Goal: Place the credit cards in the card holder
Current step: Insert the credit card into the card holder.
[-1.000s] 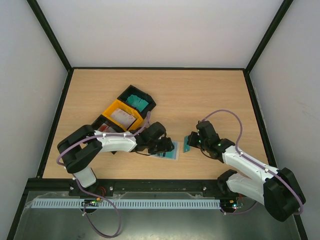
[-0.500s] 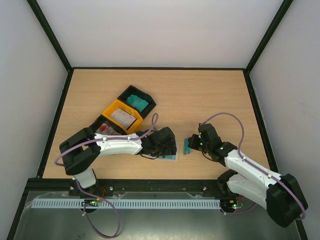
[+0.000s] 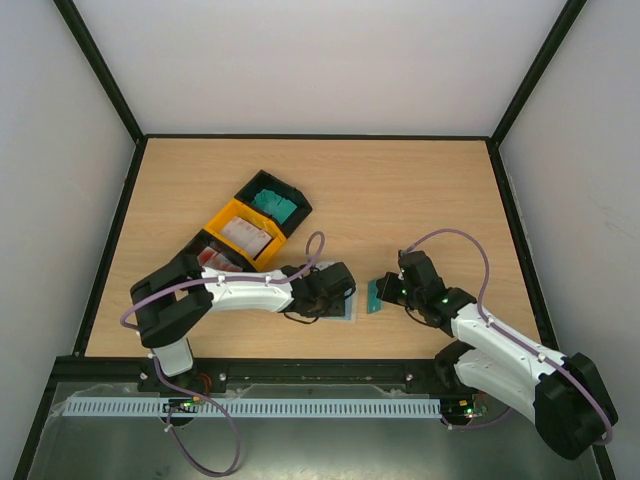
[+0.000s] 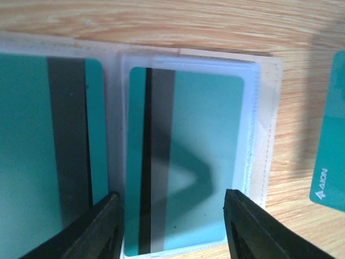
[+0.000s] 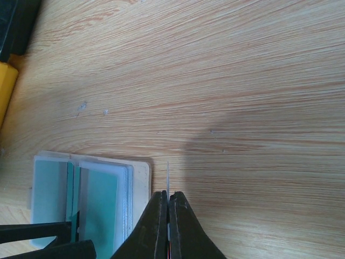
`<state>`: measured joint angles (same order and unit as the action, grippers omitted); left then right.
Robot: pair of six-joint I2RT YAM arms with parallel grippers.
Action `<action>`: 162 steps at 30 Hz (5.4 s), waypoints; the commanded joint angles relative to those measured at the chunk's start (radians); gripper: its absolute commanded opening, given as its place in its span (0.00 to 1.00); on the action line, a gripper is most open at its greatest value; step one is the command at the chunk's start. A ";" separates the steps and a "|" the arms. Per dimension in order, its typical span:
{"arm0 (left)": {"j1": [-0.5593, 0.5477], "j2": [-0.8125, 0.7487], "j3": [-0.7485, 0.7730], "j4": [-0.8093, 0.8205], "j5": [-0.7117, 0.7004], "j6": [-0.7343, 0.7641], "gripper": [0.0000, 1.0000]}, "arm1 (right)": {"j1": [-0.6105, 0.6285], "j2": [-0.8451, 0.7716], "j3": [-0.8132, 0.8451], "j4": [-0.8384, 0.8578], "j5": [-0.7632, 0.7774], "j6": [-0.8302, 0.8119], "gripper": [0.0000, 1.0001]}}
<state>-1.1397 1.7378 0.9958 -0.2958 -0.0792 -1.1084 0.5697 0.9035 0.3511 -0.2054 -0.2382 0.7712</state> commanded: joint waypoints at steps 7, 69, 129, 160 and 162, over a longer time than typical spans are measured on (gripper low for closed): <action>-0.005 0.013 -0.006 0.015 0.015 0.035 0.44 | 0.002 -0.009 -0.016 -0.001 -0.003 0.012 0.02; 0.052 -0.020 -0.159 0.089 0.015 0.051 0.03 | 0.105 -0.006 -0.045 0.131 -0.102 0.081 0.02; 0.219 -0.482 -0.459 0.185 0.040 0.147 0.76 | 0.254 0.161 -0.090 0.573 0.115 0.402 0.02; 0.230 -0.308 -0.444 0.163 0.090 0.103 0.45 | 0.254 0.507 -0.155 0.956 -0.048 0.442 0.02; 0.230 -0.306 -0.445 0.169 0.094 0.102 0.45 | 0.254 0.540 -0.159 0.999 -0.068 0.457 0.02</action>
<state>-0.9150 1.4002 0.5560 -0.0765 0.0029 -1.0023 0.8188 1.3945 0.2001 0.7002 -0.2794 1.2343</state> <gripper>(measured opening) 0.452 0.022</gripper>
